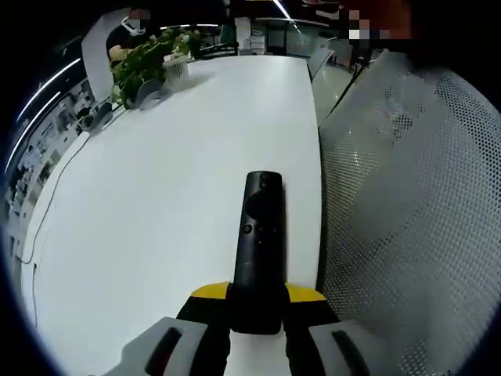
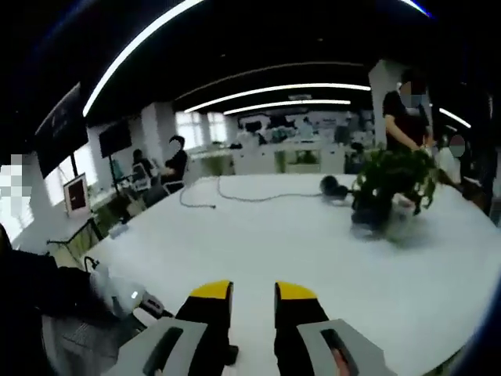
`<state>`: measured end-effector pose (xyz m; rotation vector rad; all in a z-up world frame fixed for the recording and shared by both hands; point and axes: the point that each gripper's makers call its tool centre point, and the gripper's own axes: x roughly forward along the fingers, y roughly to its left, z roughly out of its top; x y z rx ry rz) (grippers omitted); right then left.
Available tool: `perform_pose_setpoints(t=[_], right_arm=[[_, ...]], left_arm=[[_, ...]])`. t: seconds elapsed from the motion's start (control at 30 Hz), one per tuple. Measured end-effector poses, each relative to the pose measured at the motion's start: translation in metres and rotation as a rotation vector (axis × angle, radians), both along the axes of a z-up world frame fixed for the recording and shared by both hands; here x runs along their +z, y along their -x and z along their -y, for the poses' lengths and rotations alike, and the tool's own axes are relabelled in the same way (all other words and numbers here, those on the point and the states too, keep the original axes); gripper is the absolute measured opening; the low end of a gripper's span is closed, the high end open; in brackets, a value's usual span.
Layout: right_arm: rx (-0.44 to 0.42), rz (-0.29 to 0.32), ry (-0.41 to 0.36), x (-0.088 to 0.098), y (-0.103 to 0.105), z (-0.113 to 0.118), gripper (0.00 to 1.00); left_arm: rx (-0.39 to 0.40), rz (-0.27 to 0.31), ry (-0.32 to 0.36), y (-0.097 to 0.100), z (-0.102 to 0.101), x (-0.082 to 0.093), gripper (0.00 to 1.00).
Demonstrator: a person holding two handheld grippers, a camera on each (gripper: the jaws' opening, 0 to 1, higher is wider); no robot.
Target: Press the specified remote control buttons in sequence, fully releasing each button before pressing the next.
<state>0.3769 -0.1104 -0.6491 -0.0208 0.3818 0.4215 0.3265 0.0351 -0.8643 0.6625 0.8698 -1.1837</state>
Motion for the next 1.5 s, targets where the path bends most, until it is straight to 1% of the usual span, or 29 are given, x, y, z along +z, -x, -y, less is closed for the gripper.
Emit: perform_pose_setpoints(t=[0.03,0.07,0.1,0.17,0.2,0.27,0.3,0.4,0.47,0.5,0.53,0.6,0.67,0.7,0.8,0.87,0.9,0.93,0.97,1.0,1.07,1.1,1.13,1.17,1.2,1.27,1.3,1.4,1.5], right_arm=[[-0.001,0.035,0.024,0.007,0.001,0.004,0.26],[-0.005,0.055,0.034,0.01,0.001,0.006,0.29],[-0.002,0.075,0.036,0.014,0.002,0.008,0.34],[-0.014,0.088,0.015,0.017,0.006,0.014,0.41],[-0.025,0.085,-0.011,0.018,0.008,0.018,0.45],[-0.037,0.066,-0.066,0.017,0.014,0.023,0.47],[-0.042,0.056,-0.074,0.015,0.018,0.027,0.5],[-0.086,0.048,-0.057,0.006,0.023,0.039,0.6],[-0.119,0.068,-0.054,0.002,0.025,0.047,0.63],[-0.151,0.065,-0.059,-0.002,0.024,0.053,0.64],[-0.16,0.055,-0.066,-0.005,0.024,0.054,0.65],[-0.181,0.078,-0.079,-0.001,0.021,0.057,0.67],[-0.216,0.117,-0.063,0.004,0.018,0.063,0.68],[-0.234,0.124,-0.049,0.005,0.019,0.065,0.69],[-0.245,0.153,-0.065,0.009,0.019,0.066,0.72],[-0.257,0.14,-0.054,0.006,0.018,0.068,0.71],[-0.253,0.121,-0.045,0.001,0.018,0.067,0.69],[-0.249,0.086,-0.024,-0.007,0.019,0.068,0.66],[-0.258,0.06,-0.001,-0.013,0.02,0.07,0.61],[-0.256,0.06,0.012,-0.015,0.02,0.07,0.58],[-0.256,0.086,0.035,-0.016,0.021,0.073,0.54],[-0.268,0.085,0.061,-0.021,0.023,0.079,0.52],[-0.277,0.064,0.057,-0.025,0.023,0.082,0.5],[-0.278,0.016,0.012,-0.03,0.024,0.081,0.49],[-0.262,0.007,-0.017,-0.029,0.023,0.077,0.49],[-0.25,0.041,0.003,-0.024,0.023,0.074,0.51],[-0.261,0.059,0.038,-0.023,0.023,0.077,0.51],[-0.254,0.032,0.011,-0.026,0.023,0.075,0.47],[-0.255,0.03,0.022,-0.027,0.023,0.076,0.46]], left_arm=[[0.0,0.0,-0.002,0.0,0.0,0.0,0.25],[-0.004,0.001,-0.005,0.0,0.0,0.0,0.25],[-0.005,0.0,-0.008,0.0,0.0,0.0,0.25],[-0.007,-0.001,-0.009,0.0,0.0,0.0,0.25],[-0.009,0.0,-0.01,-0.001,0.0,0.0,0.25],[-0.016,-0.001,-0.026,-0.001,0.001,0.0,0.25],[-0.022,-0.005,-0.037,-0.001,0.002,0.0,0.25],[-0.028,-0.011,-0.051,-0.002,0.002,0.0,0.25],[-0.042,-0.01,-0.049,-0.002,0.001,0.0,0.25],[-0.043,-0.012,-0.048,-0.002,0.001,0.0,0.24],[-0.047,-0.013,-0.049,-0.003,0.001,0.0,0.24],[-0.061,-0.014,-0.053,-0.003,0.001,0.0,0.24],[-0.081,-0.015,-0.062,-0.005,0.002,0.0,0.24],[-0.086,-0.016,-0.066,-0.006,0.002,0.0,0.24],[-0.111,-0.025,-0.082,-0.011,0.002,0.0,0.24],[-0.133,-0.026,-0.094,-0.015,0.001,0.0,0.24],[-0.136,-0.027,-0.099,-0.017,0.002,0.0,0.24],[-0.138,-0.029,-0.104,-0.019,0.002,0.0,0.24],[-0.146,-0.028,-0.112,-0.022,0.002,0.0,0.24],[-0.15,-0.031,-0.116,-0.024,0.002,0.0,0.24],[-0.161,-0.033,-0.125,-0.03,0.001,-0.001,0.24],[-0.165,-0.034,-0.127,-0.033,0.002,-0.001,0.24],[-0.168,-0.034,-0.129,-0.035,0.002,-0.001,0.24],[-0.171,-0.034,-0.132,-0.038,0.002,-0.001,0.24],[-0.172,-0.035,-0.133,-0.04,0.002,-0.001,0.24],[-0.177,-0.035,-0.135,-0.045,0.002,-0.001,0.24],[-0.18,-0.037,-0.135,-0.047,0.002,-0.001,0.24],[-0.183,-0.039,-0.13,-0.057,0.002,-0.001,0.24],[-0.187,-0.041,-0.138,-0.067,0.003,-0.001,0.24]])
